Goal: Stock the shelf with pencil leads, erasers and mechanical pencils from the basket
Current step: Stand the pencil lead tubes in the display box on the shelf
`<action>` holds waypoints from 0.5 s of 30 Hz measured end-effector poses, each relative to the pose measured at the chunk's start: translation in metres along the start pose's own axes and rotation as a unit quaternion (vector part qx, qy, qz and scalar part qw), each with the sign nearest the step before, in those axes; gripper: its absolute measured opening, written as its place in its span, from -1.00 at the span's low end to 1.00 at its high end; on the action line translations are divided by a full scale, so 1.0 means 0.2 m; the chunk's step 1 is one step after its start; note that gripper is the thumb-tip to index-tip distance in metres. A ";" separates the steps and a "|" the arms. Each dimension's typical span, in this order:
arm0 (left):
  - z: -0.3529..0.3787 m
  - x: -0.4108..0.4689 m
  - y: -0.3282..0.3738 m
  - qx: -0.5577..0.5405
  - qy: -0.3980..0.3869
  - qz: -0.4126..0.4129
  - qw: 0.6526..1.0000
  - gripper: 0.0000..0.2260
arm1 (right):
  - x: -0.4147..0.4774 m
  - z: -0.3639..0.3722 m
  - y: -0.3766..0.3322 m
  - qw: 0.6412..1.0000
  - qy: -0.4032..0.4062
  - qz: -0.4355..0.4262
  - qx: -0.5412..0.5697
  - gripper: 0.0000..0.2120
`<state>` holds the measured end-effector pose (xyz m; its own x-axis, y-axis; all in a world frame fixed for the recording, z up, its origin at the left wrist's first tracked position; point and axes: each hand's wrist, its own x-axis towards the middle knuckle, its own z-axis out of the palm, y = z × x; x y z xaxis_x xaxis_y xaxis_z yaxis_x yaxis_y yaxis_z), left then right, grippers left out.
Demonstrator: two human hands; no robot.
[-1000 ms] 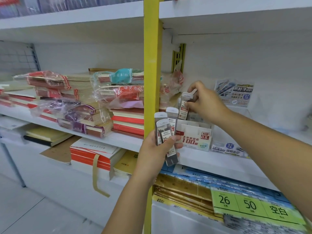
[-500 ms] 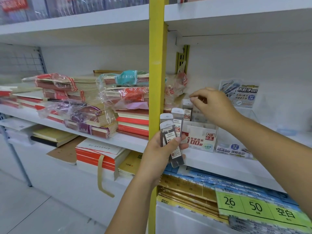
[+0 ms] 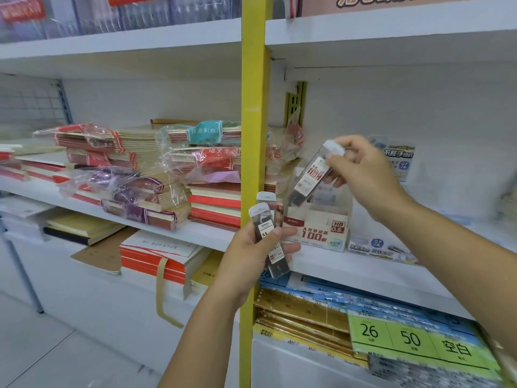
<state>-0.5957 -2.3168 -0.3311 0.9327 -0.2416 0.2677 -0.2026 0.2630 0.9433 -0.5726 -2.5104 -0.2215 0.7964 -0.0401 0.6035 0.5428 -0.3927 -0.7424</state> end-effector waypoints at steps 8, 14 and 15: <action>-0.03 -0.01 0.00 0.036 -0.020 0.008 0.999 -0.83 | 0.14 0.04 0.07 0.959 -0.031 -0.086 -0.268 -0.93; -0.04 0.00 0.00 0.043 -0.016 0.008 0.999 -0.82 | 0.20 0.09 0.13 0.954 -0.049 -0.067 -0.288 -0.87; -0.04 0.00 0.00 0.041 -0.015 0.008 0.999 -0.82 | 0.21 0.10 0.14 0.958 -0.053 -0.053 -0.276 -0.85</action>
<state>-0.5934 -2.3084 -0.3334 0.9199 -0.2662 0.2880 -0.2429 0.1898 0.9513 -0.5186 -2.5049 -0.2221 0.7836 0.1095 0.6116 0.4212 -0.8172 -0.3934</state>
